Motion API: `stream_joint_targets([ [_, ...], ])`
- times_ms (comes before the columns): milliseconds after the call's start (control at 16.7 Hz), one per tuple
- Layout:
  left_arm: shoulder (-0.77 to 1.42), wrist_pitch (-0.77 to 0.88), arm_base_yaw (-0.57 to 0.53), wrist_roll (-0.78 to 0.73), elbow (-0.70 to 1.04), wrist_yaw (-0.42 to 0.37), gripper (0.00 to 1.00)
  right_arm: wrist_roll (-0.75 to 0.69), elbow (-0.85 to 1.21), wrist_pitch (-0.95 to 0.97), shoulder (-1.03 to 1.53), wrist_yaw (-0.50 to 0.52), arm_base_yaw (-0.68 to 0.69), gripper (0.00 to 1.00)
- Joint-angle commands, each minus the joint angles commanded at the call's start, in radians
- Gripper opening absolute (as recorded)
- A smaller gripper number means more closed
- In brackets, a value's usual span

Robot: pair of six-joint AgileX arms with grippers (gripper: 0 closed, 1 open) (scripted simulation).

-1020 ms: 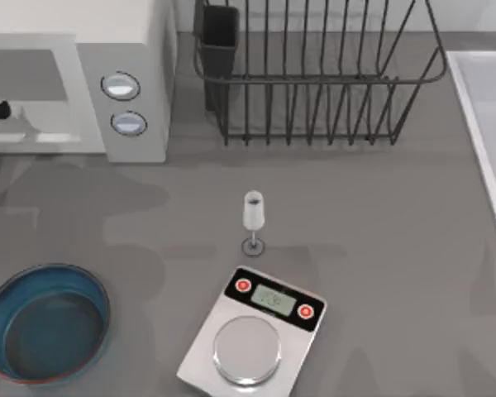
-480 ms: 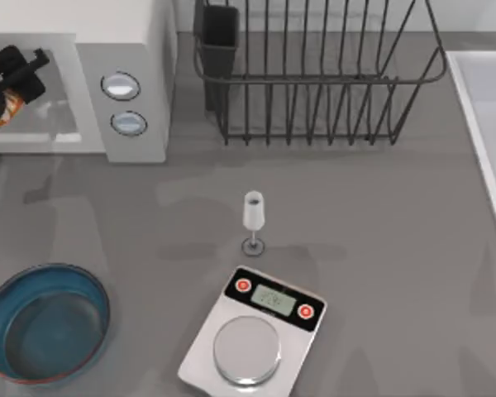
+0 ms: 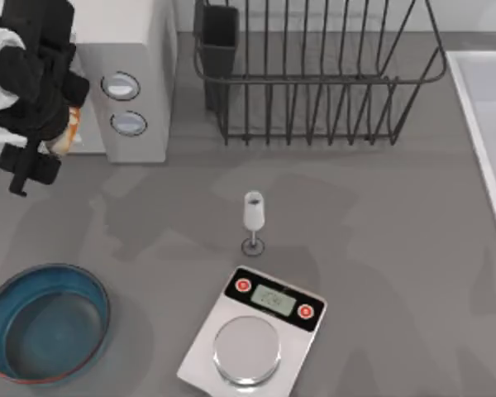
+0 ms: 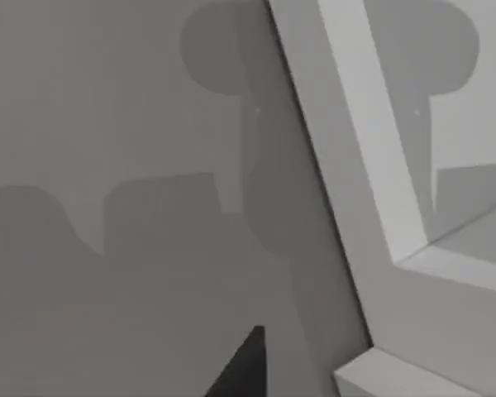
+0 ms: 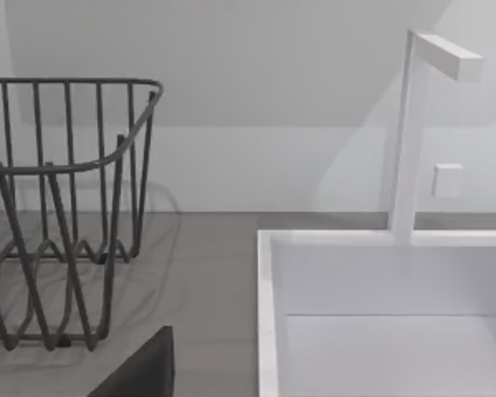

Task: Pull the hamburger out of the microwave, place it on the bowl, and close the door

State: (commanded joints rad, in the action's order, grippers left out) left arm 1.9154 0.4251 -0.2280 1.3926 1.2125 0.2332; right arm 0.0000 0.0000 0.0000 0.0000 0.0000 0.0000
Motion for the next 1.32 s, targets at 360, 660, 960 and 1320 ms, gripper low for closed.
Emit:
stream_joint_targets([
  [360, 0.131, 0.635, -0.21, 0.698, 0.105, 0.225, 0.0, 0.0, 0.0, 0.0, 0.0, 0.0, 0.0, 1.0],
  [660, 0.296, 1.04, -0.364, 1.152, 0.129, 0.368, 0.0, 0.0, 0.0, 0.0, 0.0, 0.0, 0.0, 1.0],
  [960, 0.416, 1.251, -0.465, 1.391, 0.137, 0.445, 0.0, 0.0, 0.0, 0.0, 0.0, 0.0, 0.0, 1.0],
  [1320, 0.423, 1.265, -0.47, 1.411, 0.146, 0.457, 0.0, 0.0, 0.0, 0.0, 0.0, 0.0, 0.0, 1.0],
])
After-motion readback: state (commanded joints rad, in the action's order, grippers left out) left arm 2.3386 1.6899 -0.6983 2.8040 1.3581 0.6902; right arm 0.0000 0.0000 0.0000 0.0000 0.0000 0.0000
